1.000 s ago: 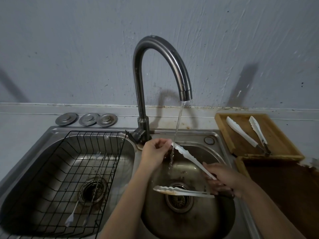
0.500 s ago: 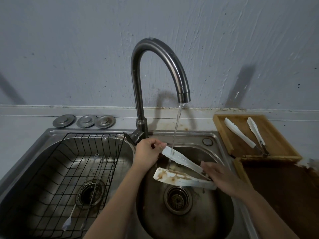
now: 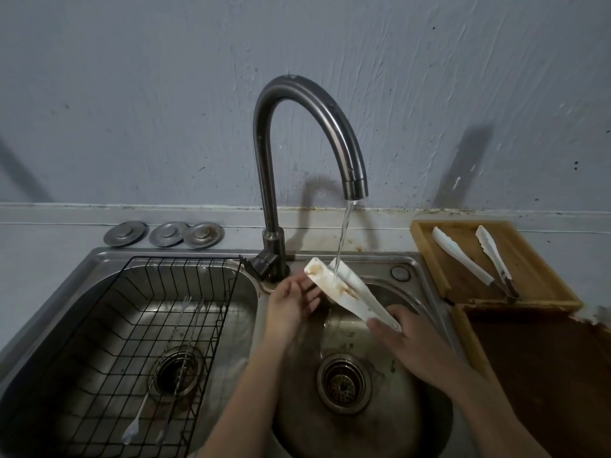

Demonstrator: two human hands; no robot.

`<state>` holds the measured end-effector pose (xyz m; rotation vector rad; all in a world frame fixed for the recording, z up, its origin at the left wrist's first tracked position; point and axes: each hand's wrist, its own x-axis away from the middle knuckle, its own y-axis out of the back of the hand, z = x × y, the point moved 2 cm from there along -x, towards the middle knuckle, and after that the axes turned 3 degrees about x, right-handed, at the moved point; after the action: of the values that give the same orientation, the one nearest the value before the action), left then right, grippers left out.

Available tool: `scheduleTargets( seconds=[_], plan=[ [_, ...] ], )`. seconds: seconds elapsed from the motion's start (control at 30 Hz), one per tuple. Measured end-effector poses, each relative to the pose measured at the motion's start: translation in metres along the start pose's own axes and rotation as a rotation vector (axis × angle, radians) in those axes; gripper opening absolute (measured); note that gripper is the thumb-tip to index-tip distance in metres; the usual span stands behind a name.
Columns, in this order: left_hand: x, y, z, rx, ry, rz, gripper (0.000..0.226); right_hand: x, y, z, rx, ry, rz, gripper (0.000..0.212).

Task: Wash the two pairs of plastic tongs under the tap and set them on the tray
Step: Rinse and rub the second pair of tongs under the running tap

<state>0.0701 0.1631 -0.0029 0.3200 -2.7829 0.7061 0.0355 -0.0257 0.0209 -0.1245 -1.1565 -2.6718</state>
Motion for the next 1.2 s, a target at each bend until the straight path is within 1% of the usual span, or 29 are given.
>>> scheduleTargets(
  seconds=[0.07,0.13,0.23,0.3,0.4,0.5,0.57,0.63,0.7,0.8,0.83,0.9,0.97,1.03,1.1,1.13,1.2],
  plan=[
    [0.011,-0.01,0.01,0.092,0.041,-0.008,0.032,-0.011,-0.008,0.005,-0.017,-0.063,-0.043,0.059],
    [0.02,-0.016,0.019,0.185,0.096,0.026,0.031,-0.022,-0.018,0.01,-0.113,-0.123,-0.059,0.054],
    [0.03,-0.023,0.018,0.305,0.105,0.136,0.025,-0.034,-0.03,0.019,-0.138,-0.14,-0.071,0.05],
    [0.029,-0.022,0.015,0.315,0.099,0.121,0.021,-0.038,-0.038,0.024,-0.179,-0.127,-0.049,0.044],
    [0.024,-0.014,0.01,0.274,0.114,0.081,0.02,-0.04,-0.046,0.033,-0.238,-0.058,-0.011,0.037],
    [0.023,-0.008,0.01,0.251,0.154,0.104,0.016,-0.038,-0.05,0.037,-0.281,-0.005,0.079,0.038],
    [0.023,-0.004,0.011,0.227,0.174,0.111,0.015,-0.035,-0.052,0.039,-0.329,-0.026,0.127,0.042],
    [0.024,-0.003,0.013,0.165,0.169,0.113,0.015,-0.031,-0.052,0.042,-0.304,-0.069,0.063,0.046],
    [0.028,-0.005,0.014,0.06,0.151,0.114,0.016,-0.029,-0.05,0.045,-0.212,-0.128,-0.059,0.048],
    [0.036,-0.014,0.011,-0.133,0.113,0.125,0.025,-0.032,-0.046,0.047,-0.098,-0.232,-0.175,0.054],
    [0.038,-0.016,0.009,-0.177,0.102,0.132,0.027,-0.033,-0.045,0.048,-0.09,-0.247,-0.183,0.056],
    [0.04,-0.018,0.004,-0.185,0.103,0.156,0.025,-0.034,-0.044,0.049,-0.099,-0.236,-0.177,0.056],
    [0.039,-0.016,0.003,-0.128,0.119,0.157,0.022,-0.032,-0.044,0.048,-0.166,-0.181,-0.153,0.046],
    [0.034,-0.013,0.005,-0.077,0.135,0.119,0.022,-0.031,-0.044,0.048,-0.238,-0.131,-0.114,0.032],
    [0.035,-0.015,0.004,-0.067,0.149,0.093,0.024,-0.03,-0.042,0.048,-0.233,-0.13,-0.094,0.024],
    [0.036,-0.016,0.004,-0.081,0.153,0.093,0.025,-0.031,-0.042,0.048,-0.202,-0.154,-0.094,0.025],
    [0.041,-0.02,0.005,-0.127,0.153,0.116,0.027,-0.035,-0.04,0.047,-0.111,-0.228,-0.092,0.04]
  ],
)
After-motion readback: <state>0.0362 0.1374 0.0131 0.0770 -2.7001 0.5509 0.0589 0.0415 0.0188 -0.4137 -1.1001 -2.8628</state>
